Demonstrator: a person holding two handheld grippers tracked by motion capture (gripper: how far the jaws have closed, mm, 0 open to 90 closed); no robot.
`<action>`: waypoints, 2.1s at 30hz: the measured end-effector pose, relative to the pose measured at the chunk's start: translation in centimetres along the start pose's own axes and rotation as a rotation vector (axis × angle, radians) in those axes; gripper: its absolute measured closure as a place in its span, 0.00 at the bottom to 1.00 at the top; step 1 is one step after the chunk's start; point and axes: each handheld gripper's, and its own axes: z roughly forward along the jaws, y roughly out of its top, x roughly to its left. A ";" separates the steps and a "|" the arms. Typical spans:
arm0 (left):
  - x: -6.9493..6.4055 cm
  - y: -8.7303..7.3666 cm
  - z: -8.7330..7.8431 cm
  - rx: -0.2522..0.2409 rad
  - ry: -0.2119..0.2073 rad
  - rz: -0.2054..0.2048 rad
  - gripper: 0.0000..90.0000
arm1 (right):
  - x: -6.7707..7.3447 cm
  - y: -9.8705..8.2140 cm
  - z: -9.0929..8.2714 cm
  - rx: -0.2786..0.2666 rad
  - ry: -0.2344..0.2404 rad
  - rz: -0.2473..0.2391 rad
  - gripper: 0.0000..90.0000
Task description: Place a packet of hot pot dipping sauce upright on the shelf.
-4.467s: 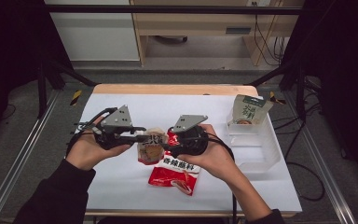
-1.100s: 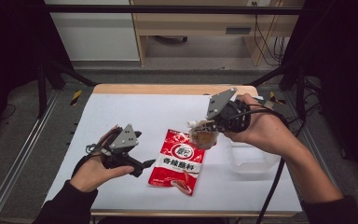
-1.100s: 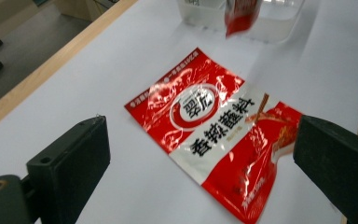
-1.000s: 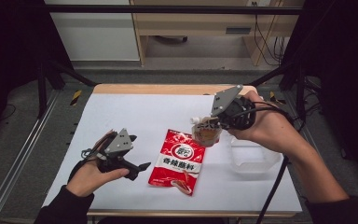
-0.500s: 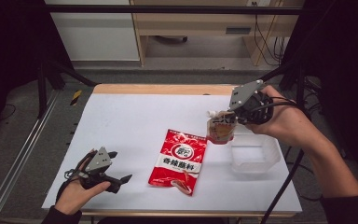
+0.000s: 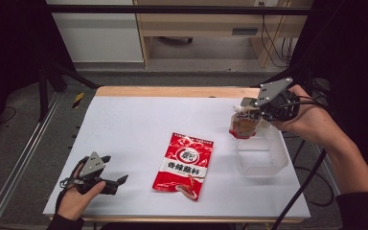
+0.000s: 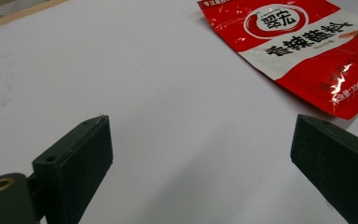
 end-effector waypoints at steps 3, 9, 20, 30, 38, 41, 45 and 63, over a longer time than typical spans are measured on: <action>0.2 -0.2 0.0 0.011 0.003 -0.002 0.06 | -0.3 -1.0 0.2 0.000 -0.014 0.019 0.97; 0.7 -0.2 -0.6 -0.041 0.039 -0.038 0.06 | -0.7 -3.1 1.2 -0.017 -0.012 0.064 0.97; 1.4 -0.7 -0.8 -0.041 0.054 -0.089 0.06 | -2.0 -5.2 2.7 -0.021 -0.015 0.095 0.97; 1.5 -0.8 -0.7 -0.029 0.057 -0.082 0.06 | -2.6 -5.9 3.3 -0.039 -0.006 0.098 0.97; 1.5 -0.8 -0.7 -0.025 0.058 -0.085 0.06 | -2.9 -6.7 3.7 -0.033 -0.005 0.115 0.97; 1.4 -0.8 -0.6 -0.020 0.054 -0.081 0.06 | -2.8 -7.1 4.0 -0.023 -0.003 0.122 0.97; 1.4 -0.9 -0.6 -0.019 0.056 -0.082 0.06 | -2.7 -7.7 4.5 -0.020 0.008 0.131 0.97; 1.2 -0.9 -0.4 -0.004 0.045 -0.072 0.06 | -1.9 -8.7 6.3 -0.019 0.028 0.171 0.97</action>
